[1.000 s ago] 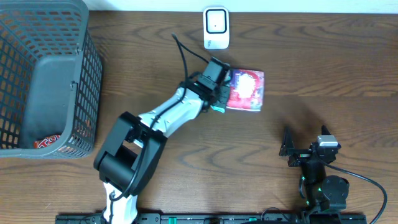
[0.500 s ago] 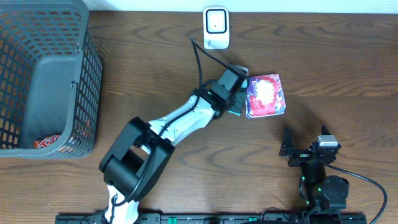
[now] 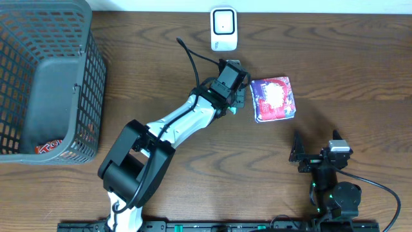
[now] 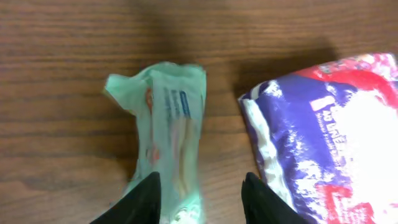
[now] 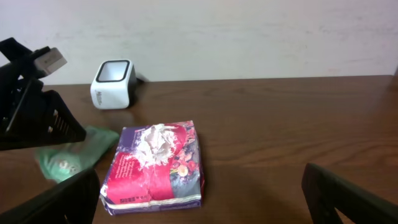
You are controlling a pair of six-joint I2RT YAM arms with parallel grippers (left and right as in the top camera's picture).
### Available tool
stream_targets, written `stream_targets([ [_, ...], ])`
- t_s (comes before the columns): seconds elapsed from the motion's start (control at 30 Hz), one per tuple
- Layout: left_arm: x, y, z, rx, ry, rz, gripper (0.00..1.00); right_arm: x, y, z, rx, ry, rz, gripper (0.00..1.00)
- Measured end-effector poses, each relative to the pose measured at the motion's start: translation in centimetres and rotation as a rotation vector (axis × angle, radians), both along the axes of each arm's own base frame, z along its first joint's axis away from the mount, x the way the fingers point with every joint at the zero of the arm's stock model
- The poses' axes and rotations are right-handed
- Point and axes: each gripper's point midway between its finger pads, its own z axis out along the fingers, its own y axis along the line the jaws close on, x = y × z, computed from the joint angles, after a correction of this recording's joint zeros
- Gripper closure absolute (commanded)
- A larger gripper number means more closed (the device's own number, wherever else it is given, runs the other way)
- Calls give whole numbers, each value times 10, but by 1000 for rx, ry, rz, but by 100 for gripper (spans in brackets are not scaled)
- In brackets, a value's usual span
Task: Scan the item barcode
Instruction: 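Carry the green wipes pack out and drop it left of the tissue box, then reach the left gripper into the basket and grasp the red snack bag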
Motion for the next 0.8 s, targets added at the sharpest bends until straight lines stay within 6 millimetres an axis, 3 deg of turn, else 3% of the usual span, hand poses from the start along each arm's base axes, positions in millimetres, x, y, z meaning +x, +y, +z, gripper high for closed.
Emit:
stream_targets([
  [0.2, -3, -4, 14, -29, -9, -28, 57, 0, 0, 0, 0, 0, 0, 1],
  [0.3, 2, 1, 53, -46, -93, -44, 57, 0, 0, 0, 0, 0, 0, 1],
  [0.37, 8, 12, 94, -59, -186, -35, 57, 0, 0, 0, 0, 0, 0, 1],
  [0.4, 12, 29, 139, -72, -289, -11, 57, 0, 0, 0, 0, 0, 0, 1],
  [0.43, 14, 42, 165, -70, -349, 7, 57, 0, 0, 0, 0, 0, 0, 1],
  [0.5, 13, 72, 202, -39, -433, 49, 56, 0, 0, 0, 0, 0, 0, 1],
  [0.57, 15, 117, 240, 9, -529, 140, 56, 0, 0, 0, 0, 0, 0, 1],
  [0.67, 19, 191, 280, 74, -628, 316, 56, 0, 0, 0, 0, 0, 0, 1],
  [0.77, 18, 274, 306, 127, -682, 495, 56, 0, 0, 0, 0, 0, 0, 1],
  [0.8, 15, 299, 312, 140, -693, 550, 49, 0, 0, 0, 0, 0, 0, 1],
])
